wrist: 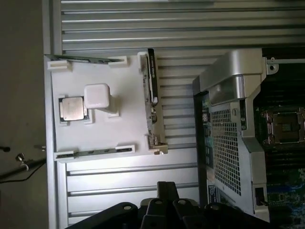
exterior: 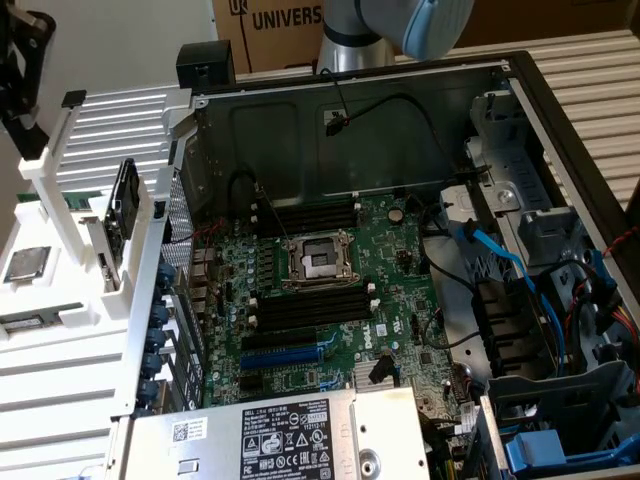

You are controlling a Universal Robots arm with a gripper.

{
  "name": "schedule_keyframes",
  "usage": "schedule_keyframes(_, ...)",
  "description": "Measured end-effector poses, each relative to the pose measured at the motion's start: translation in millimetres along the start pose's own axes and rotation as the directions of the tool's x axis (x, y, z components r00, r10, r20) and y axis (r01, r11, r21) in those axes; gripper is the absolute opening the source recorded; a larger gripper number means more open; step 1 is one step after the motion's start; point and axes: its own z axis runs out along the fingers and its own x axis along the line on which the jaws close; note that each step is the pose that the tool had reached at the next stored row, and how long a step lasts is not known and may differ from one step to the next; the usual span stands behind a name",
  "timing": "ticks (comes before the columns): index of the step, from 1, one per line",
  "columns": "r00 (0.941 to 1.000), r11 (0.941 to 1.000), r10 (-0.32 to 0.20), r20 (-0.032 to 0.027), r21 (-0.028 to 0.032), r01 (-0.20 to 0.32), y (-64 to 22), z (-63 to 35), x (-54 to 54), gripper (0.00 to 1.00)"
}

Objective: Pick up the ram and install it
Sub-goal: 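Reach for the ram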

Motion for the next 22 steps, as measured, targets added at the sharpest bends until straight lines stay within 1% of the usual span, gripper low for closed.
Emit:
schedule_keyframes(8, 1.0, 1.0, 0.0, 0.0078, -0.0005, 0.0, -1.8, -1.5, 35.6, 0.1)
schedule_keyframes(10, 1.0, 1.0, 0.0, 0.0077, -0.0005, 0.0, -2.0, -1.8, 39.0, 0.1)
schedule_keyframes(14, 1.0, 1.0, 0.0, 0.0077, -0.0005, 0.0, -2.2, -2.0, 42.0, 0.1)
schedule_keyframes(16, 1.0, 1.0, 0.0, 0.0077, -0.0006, 0.0, -2.0, -2.2, 46.6, 0.1)
schedule_keyframes(19, 1.0, 1.0, 0.0, 0.0077, -0.0006, 0.0, 0.2, -2.5, 51.5, 0.1)
schedule_keyframes(20, 1.0, 1.0, 0.0, 0.0079, -0.0006, 0.0, 2.5, -2.4, 53.3, 0.1)
schedule_keyframes(22, 1.0, 1.0, 0.0, 0.0078, -0.0006, 0.0, 4.9, -2.3, 53.9, 0.1)
